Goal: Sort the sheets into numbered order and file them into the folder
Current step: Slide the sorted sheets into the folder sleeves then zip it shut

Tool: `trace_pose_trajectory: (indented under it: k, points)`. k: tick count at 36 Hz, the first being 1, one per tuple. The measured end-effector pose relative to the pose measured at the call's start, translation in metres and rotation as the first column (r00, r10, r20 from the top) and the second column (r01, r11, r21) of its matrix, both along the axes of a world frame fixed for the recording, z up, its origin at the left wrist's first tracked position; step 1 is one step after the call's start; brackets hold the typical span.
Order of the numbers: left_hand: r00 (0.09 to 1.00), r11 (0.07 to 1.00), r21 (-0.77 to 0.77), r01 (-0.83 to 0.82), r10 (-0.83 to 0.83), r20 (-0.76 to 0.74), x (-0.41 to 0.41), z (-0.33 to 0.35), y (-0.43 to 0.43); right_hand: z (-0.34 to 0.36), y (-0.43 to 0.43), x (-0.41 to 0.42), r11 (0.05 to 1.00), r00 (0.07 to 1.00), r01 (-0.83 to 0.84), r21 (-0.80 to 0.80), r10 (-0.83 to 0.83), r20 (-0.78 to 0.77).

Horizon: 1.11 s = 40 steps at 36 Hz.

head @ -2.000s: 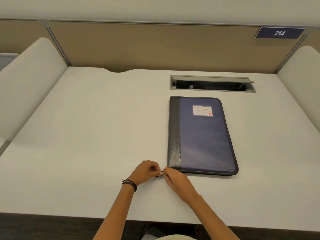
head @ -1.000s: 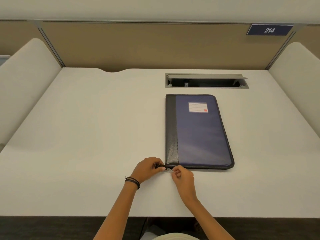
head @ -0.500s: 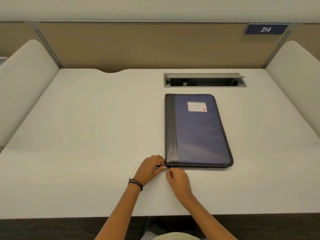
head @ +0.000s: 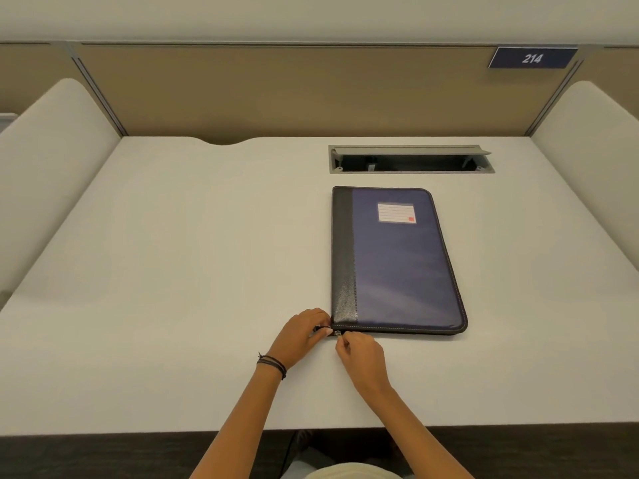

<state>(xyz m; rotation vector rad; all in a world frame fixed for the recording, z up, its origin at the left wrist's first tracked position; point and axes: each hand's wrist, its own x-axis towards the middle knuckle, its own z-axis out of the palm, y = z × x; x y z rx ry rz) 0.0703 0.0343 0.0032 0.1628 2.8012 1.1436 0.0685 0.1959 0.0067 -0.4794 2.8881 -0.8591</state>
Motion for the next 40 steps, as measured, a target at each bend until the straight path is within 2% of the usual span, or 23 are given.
trace_pose_trajectory:
  k: [5,13,18,25,28,40]
  points:
    - [0.996,0.999,0.04,0.018,-0.021,0.084,0.0,-0.002,-0.01,-0.004,0.003,0.003,0.998,0.996,-0.04,-0.055,0.044,0.072]
    - [0.992,0.997,0.073,-0.013,0.004,0.128,0.005,-0.001,-0.009,-0.01,-0.005,0.01,0.996,0.998,-0.068,-0.065,0.069,-0.001]
    - [0.991,0.998,0.044,-0.046,0.04,0.129,0.004,0.002,-0.013,-0.006,0.005,0.004,0.999,0.999,-0.012,-0.053,0.009,-0.052]
    - [0.989,0.998,-0.018,-0.056,0.058,0.133,0.003,0.007,-0.027,0.0,0.046,-0.013,0.983,0.985,0.17,-0.071,-0.166,0.055]
    - [0.987,0.997,-0.022,-0.079,0.082,0.137,0.001,0.01,-0.034,0.0,0.067,-0.018,0.963,0.967,0.255,-0.086,-0.252,0.041]
    - [0.972,0.999,0.017,-0.047,0.042,0.233,-0.009,0.012,-0.044,-0.006,0.12,-0.019,0.921,0.926,0.374,-0.103,-0.377,-0.006]
